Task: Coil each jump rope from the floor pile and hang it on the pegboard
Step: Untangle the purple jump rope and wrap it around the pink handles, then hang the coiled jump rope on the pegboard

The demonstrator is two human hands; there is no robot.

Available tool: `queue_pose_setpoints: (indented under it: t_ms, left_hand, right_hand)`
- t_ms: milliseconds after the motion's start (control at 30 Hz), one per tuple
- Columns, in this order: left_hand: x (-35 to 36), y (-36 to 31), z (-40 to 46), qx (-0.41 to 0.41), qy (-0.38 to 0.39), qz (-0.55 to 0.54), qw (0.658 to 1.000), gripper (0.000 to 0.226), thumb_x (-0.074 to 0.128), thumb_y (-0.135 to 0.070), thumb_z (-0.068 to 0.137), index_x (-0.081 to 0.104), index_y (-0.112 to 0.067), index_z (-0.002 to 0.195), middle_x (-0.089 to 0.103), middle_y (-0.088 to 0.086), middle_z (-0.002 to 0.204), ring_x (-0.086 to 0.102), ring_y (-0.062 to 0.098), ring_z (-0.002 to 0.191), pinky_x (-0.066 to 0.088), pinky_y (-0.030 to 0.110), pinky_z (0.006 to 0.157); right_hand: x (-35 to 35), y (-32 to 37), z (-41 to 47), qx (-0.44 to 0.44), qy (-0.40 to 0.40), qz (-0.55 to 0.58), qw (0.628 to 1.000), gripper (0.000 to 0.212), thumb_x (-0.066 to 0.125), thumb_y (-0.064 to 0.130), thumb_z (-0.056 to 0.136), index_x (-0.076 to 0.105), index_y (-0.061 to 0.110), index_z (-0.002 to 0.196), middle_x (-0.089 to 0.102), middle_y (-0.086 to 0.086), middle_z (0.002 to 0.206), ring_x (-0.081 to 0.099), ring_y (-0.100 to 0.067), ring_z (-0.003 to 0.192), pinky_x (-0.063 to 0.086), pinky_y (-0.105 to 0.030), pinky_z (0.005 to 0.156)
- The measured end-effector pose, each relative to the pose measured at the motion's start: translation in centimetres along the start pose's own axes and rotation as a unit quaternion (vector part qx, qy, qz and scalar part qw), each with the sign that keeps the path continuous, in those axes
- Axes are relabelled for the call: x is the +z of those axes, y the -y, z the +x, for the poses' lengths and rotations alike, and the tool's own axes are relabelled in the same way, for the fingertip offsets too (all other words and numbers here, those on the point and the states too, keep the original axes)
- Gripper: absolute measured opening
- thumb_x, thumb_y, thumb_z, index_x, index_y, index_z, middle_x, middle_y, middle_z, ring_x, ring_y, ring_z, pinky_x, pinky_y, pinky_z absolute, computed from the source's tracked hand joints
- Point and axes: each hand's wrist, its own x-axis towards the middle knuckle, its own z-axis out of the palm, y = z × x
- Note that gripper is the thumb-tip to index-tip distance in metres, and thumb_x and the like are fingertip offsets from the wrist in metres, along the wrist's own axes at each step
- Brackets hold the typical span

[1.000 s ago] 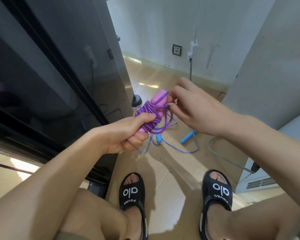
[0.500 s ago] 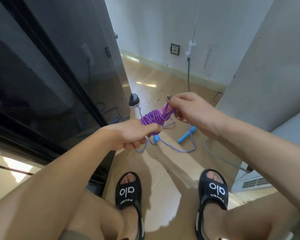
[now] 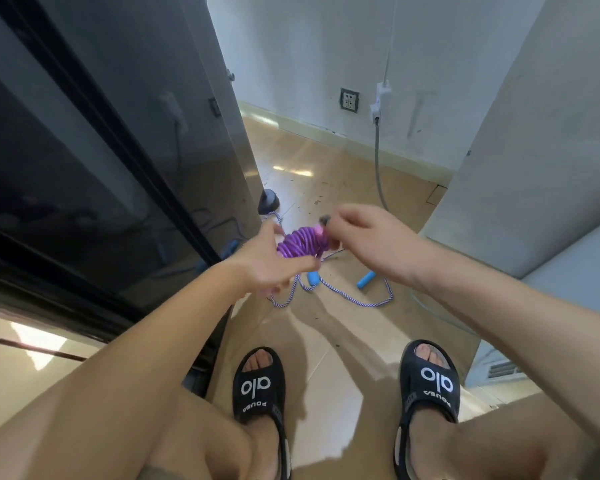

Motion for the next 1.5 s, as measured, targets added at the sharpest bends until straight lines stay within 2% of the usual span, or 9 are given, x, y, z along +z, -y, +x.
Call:
queue_pose_setpoints:
  t_ms: [133, 233, 533, 667, 833, 967, 1133, 1367, 1500]
  left_hand:
    - [-0.5, -1.4, -0.1, 0.198, -0.144, 0.140, 0.959, 0.077, 0.080, -0.044, 0.075, 0.032, -0.045, 0.136, 0.058, -0.002, 0.114, 0.062, 0.016, 0.100, 0.055, 0.044, 0.086]
    - [1.0, -2.3, -0.3, 0.245, -0.121, 0.132, 0.953, 0.052, 0.067, -0.057, 0.083, 0.042, -0.046, 0.127, 0.062, -0.006, 0.104, 0.066, 0.012, 0.090, 0.057, 0.043, 0.082]
    - [3.8, -3.8, 1.0, 0.179, -0.045, 0.096, 0.978, 0.024, 0.046, -0.049, 0.094, 0.037, -0.045, 0.115, 0.069, -0.011, 0.083, 0.073, 0.034, 0.076, 0.061, 0.053, 0.065]
    - [3.9, -3.9, 3.3, 0.135, -0.017, 0.137, 0.981, 0.013, 0.036, -0.052, 0.095, 0.042, -0.042, 0.092, 0.067, -0.011, 0.070, 0.072, 0.034, 0.072, 0.060, 0.048, 0.071]
    - [3.1, -3.9, 7.3, 0.144, -0.019, 0.166, 0.975, 0.016, 0.039, -0.047, 0.102, 0.043, -0.032, 0.099, 0.064, -0.011, 0.069, 0.069, 0.035, 0.075, 0.054, 0.038, 0.060]
    - [1.9, -4.2, 10.7, 0.158, -0.012, 0.115, 0.981, 0.011, 0.048, -0.043, 0.096, 0.047, -0.032, 0.099, 0.067, -0.007, 0.075, 0.068, 0.017, 0.075, 0.057, 0.043, 0.074]
    - [-1.0, -6.5, 14.4, 0.189, 0.002, 0.239, 0.952, 0.008, 0.042, -0.036, 0.098, 0.039, -0.029, 0.095, 0.058, -0.006, 0.073, 0.061, 0.019, 0.070, 0.049, 0.036, 0.063]
    - [-10.7, -17.4, 11.9, 0.198, 0.000, 0.195, 0.961, 0.033, 0.050, -0.043, 0.099, 0.046, -0.023, 0.126, 0.064, -0.005, 0.085, 0.065, 0.017, 0.079, 0.055, 0.037, 0.075]
    - [-18.7, -27.3, 8.6, 0.222, 0.005, 0.138, 0.965, 0.039, 0.051, -0.054, 0.097, 0.054, -0.022, 0.120, 0.067, -0.006, 0.091, 0.065, 0.011, 0.083, 0.055, 0.032, 0.079]
  right_hand:
    - [-0.9, 0.3, 0.7, -0.005, -0.065, 0.080, 0.995, 0.037, 0.049, 0.030, 0.102, 0.058, 0.012, 0.071, 0.064, 0.001, 0.070, 0.050, -0.009, 0.062, 0.040, -0.030, 0.067]
    - [-0.7, 0.6, 0.7, -0.041, -0.102, 0.060, 0.992, 0.038, 0.050, 0.028, 0.100, 0.055, 0.001, 0.074, 0.061, -0.009, 0.070, 0.051, -0.013, 0.064, 0.043, -0.034, 0.066]
    - [-1.2, 0.0, 1.5, -0.037, -0.123, 0.064, 0.990, 0.040, 0.046, 0.035, 0.103, 0.041, 0.016, 0.068, 0.044, 0.003, 0.066, 0.039, -0.015, 0.063, 0.034, -0.033, 0.062]
    - [-1.2, -0.5, 3.4, 0.001, -0.120, 0.088, 0.989, 0.036, 0.043, 0.033, 0.102, 0.043, 0.014, 0.072, 0.046, -0.004, 0.071, 0.042, -0.020, 0.067, 0.036, -0.035, 0.065]
    - [-1.4, -1.1, 6.6, 0.014, -0.129, 0.091, 0.987, 0.034, 0.043, 0.032, 0.102, 0.042, 0.014, 0.073, 0.046, -0.005, 0.071, 0.041, -0.020, 0.068, 0.035, -0.036, 0.065]
    - [-1.5, -1.5, 9.9, 0.032, -0.157, 0.138, 0.977, 0.037, 0.042, 0.033, 0.101, 0.038, 0.007, 0.076, 0.040, -0.003, 0.073, 0.039, -0.020, 0.067, 0.037, -0.035, 0.062]
    - [-2.3, -1.2, 13.5, 0.117, -0.157, 0.263, 0.945, 0.036, 0.042, 0.040, 0.101, 0.040, 0.015, 0.075, 0.044, -0.004, 0.070, 0.047, -0.022, 0.061, 0.044, -0.030, 0.049]
    - [-12.1, 9.8, 17.3, 0.082, -0.146, 0.189, 0.968, 0.043, 0.049, 0.048, 0.092, 0.051, 0.009, 0.073, 0.051, -0.003, 0.066, 0.047, -0.017, 0.062, 0.041, -0.037, 0.064]
    - [-21.6, 19.6, 18.1, 0.028, -0.150, 0.119, 0.981, 0.034, 0.058, 0.033, 0.093, 0.057, 0.001, 0.080, 0.062, -0.013, 0.074, 0.057, -0.026, 0.068, 0.050, -0.043, 0.071]
